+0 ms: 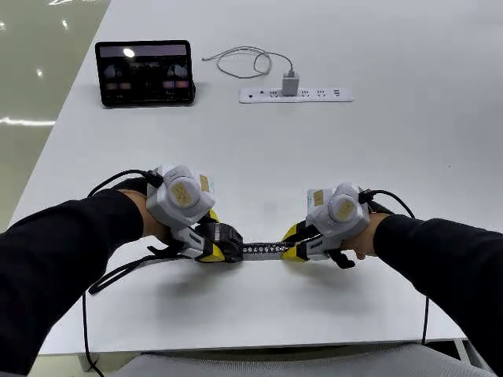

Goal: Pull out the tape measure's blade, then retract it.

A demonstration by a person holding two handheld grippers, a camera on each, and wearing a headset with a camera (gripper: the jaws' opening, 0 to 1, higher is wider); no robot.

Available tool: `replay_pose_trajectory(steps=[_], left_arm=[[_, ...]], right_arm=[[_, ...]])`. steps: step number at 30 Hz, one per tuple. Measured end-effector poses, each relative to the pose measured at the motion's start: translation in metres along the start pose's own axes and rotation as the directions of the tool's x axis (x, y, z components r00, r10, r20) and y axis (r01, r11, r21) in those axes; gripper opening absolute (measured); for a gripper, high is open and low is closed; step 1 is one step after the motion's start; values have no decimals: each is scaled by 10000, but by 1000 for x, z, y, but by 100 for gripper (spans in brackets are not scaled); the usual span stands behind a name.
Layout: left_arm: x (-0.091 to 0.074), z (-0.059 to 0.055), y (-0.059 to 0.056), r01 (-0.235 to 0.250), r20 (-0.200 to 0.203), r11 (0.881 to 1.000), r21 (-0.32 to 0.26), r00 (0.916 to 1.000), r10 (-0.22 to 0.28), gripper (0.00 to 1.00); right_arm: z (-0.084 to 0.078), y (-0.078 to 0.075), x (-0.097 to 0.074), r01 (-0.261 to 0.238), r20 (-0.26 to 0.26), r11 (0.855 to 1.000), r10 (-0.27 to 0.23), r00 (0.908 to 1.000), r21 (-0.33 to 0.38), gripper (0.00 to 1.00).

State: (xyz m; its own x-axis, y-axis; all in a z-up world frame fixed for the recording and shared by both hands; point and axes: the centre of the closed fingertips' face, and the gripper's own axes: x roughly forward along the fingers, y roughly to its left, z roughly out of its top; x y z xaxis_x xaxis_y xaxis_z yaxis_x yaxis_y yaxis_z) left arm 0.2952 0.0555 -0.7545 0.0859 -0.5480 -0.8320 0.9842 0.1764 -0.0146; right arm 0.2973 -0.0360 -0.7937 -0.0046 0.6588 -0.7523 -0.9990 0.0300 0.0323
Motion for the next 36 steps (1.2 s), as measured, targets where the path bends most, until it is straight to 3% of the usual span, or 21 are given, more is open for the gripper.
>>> replay_pose_trajectory(steps=[36], left_arm=[[1, -1, 2, -31, -33, 10000, -10, 10000, 31, 32]], right_arm=[[-22, -3, -18, 105, -128, 9997, -102, 9999, 241, 11]])
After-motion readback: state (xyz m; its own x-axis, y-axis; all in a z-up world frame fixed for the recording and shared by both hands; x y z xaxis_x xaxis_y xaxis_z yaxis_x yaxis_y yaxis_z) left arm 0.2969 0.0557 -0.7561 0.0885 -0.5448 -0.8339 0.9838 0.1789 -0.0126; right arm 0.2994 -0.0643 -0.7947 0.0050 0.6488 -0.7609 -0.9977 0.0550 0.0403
